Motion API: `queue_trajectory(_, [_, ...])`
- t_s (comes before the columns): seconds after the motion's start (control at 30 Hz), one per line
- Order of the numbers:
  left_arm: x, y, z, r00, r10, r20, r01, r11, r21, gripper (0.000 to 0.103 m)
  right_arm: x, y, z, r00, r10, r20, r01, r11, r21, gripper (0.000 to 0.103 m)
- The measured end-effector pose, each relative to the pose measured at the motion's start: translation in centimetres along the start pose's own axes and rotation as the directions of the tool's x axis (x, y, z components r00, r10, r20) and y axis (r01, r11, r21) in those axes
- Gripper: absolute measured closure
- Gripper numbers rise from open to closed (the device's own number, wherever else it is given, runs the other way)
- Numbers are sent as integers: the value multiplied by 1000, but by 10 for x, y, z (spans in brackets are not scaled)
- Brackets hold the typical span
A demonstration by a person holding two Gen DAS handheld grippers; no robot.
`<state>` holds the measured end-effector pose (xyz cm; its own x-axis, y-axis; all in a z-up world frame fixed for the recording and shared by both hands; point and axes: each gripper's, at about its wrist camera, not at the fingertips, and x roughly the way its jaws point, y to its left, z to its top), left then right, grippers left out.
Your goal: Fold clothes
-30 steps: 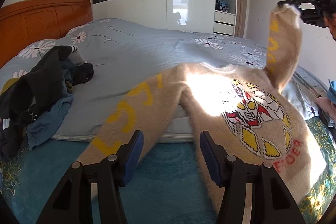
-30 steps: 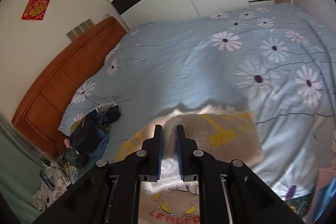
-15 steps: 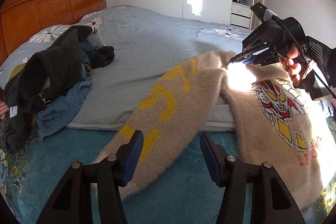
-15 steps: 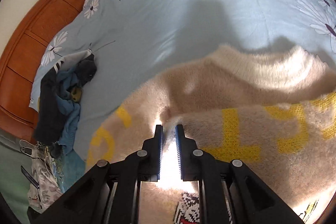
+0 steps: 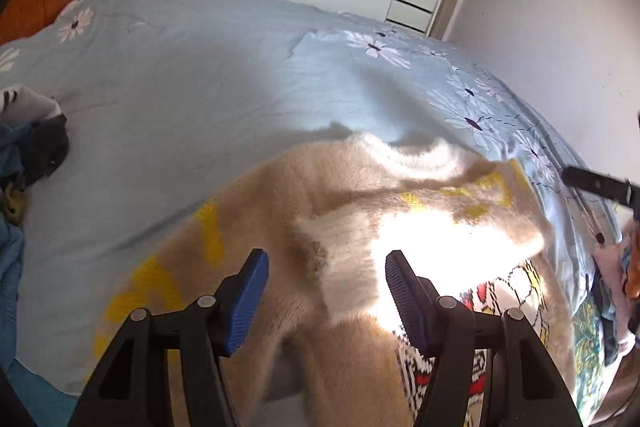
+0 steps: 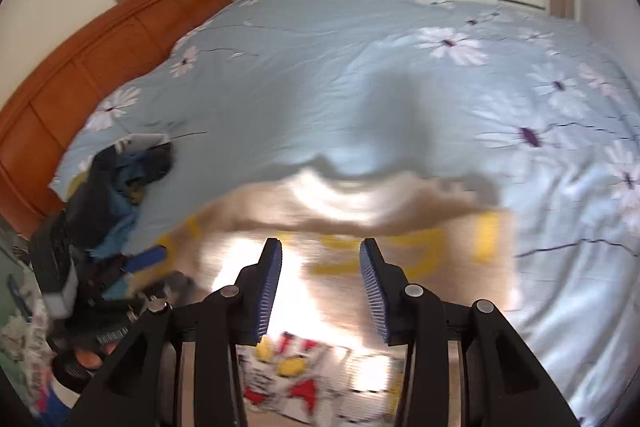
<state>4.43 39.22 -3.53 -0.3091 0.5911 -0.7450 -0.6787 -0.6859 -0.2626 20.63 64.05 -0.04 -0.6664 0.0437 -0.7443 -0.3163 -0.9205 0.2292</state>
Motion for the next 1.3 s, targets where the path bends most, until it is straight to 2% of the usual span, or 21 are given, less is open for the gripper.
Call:
queue_trajectory(0.07, [14,0,3,999,-47,-18,46,998,-41,39,-9,-38,-15,998,-70,-8,70,997,33,61])
queue_trajectory(0.1, [18,-1,4,998,-63,-13,62,997,-54,49,-10,-54,-22,995,-92,-25,93,994,56,61])
queue_trajectory(0.13, [20,-2,4,999,-54,-6,54,997,-61,74,-9,-66,-28,993,-106,-42,109,991,75,61])
queue_trajectory(0.17, [21,-2,5,1000,-22,-2,22,998,-60,90,-8,-75,-32,993,-106,-50,111,990,90,61])
queue_trajectory(0.2, [20,-3,4,1000,-5,7,6,999,-53,98,-7,-83,-36,993,-103,-54,108,989,104,61])
queue_trajectory(0.3, [9,-1,4,997,53,59,-51,998,-42,98,-1,-90,-42,997,-64,-41,69,990,122,61])
queue_trajectory(0.4, [5,3,6,992,104,72,-102,994,-25,98,8,-82,-45,999,-31,-22,33,994,103,61])
queue_trajectory(0.5, [31,-2,1,985,173,-10,-173,984,35,98,31,-71,-52,992,-89,-88,94,995,45,61])
queue_trajectory(0.6, [38,-6,-4,979,205,-7,-204,977,68,98,46,-76,-59,989,-84,-120,94,992,80,61])
queue_trajectory(0.7, [17,-7,-7,991,133,-17,-132,990,53,94,34,-81,-60,994,-57,-97,68,991,119,61])
queue_trajectory(0.77, [-7,-10,-17,996,93,-3,-93,994,59,77,10,-77,-63,997,-47,-66,53,994,96,61])
queue_trajectory(0.83, [-36,-13,-33,997,68,31,-70,994,80,50,-18,-71,-79,998,-50,-42,53,997,59,61])
queue_trajectory(0.87, [-50,-13,-45,997,60,45,-63,994,91,47,-31,-69,-90,998,-47,-37,48,998,47,61])
queue_trajectory(0.93, [-72,-10,-74,998,44,47,-49,994,101,43,-50,-67,-126,998,3,-60,1,998,62,61])
queue_trajectory(1.0, [-84,-1,-107,999,24,22,-26,997,71,39,-65,-66,-165,995,53,-85,-47,996,80,60])
queue_trajectory(1.1, [-93,14,-157,999,14,-36,-13,1000,23,37,-77,-67,-224,987,109,-117,-96,990,108,48])
queue_trajectory(1.13, [-93,18,-172,998,18,-56,-18,1000,4,37,-76,-67,-238,984,120,-132,-103,986,129,48])
queue_trajectory(1.17, [-92,21,-184,997,5,-80,-7,1000,-20,37,-74,-66,-251,980,131,-148,-108,983,150,48])
queue_trajectory(1.23, [-90,25,-199,994,-36,-107,27,996,-85,37,-78,-62,-263,985,127,-115,-107,981,163,48])
queue_trajectory(1.3, [-95,18,-205,996,-52,-79,44,994,-98,36,-77,-60,-262,983,158,-89,-138,970,200,47])
